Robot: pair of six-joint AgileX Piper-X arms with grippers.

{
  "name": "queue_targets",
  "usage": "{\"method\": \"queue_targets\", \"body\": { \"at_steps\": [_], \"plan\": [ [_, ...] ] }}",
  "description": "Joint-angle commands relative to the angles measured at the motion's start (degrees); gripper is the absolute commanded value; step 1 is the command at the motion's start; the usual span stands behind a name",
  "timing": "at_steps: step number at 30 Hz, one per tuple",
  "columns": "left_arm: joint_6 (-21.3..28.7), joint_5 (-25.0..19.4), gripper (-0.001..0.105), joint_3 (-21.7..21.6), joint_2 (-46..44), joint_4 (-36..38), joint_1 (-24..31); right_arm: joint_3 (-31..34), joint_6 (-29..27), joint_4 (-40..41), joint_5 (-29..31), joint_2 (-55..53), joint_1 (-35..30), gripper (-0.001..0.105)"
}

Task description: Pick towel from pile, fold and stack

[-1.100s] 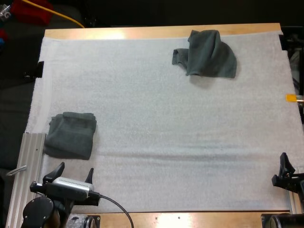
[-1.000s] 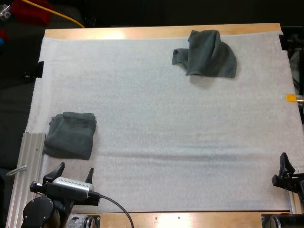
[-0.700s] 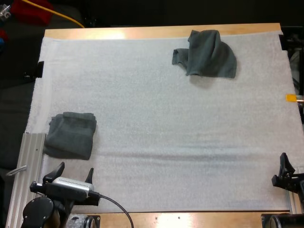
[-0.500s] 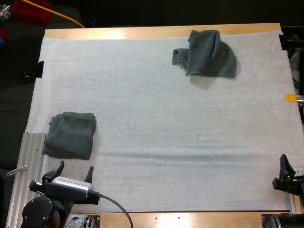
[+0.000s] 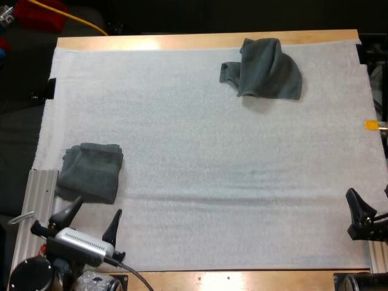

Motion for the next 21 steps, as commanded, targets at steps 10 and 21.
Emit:
{"method": "queue_targets", "body": {
  "at_steps": [10,21],
  "plan": [
    [-3.59,14.32,0.069,-6.86,8.91,-3.49,-0.44,-9.35,-0.04,-0.37,-15.41,8.87,-0.23,0.074],
    [-5.55,15.95,0.069,-9.94,13.13,-4.76,-3.57,-11.23,-0.17,-0.37,-19.68,15.26,-0.23,0.074]
  ]
}}
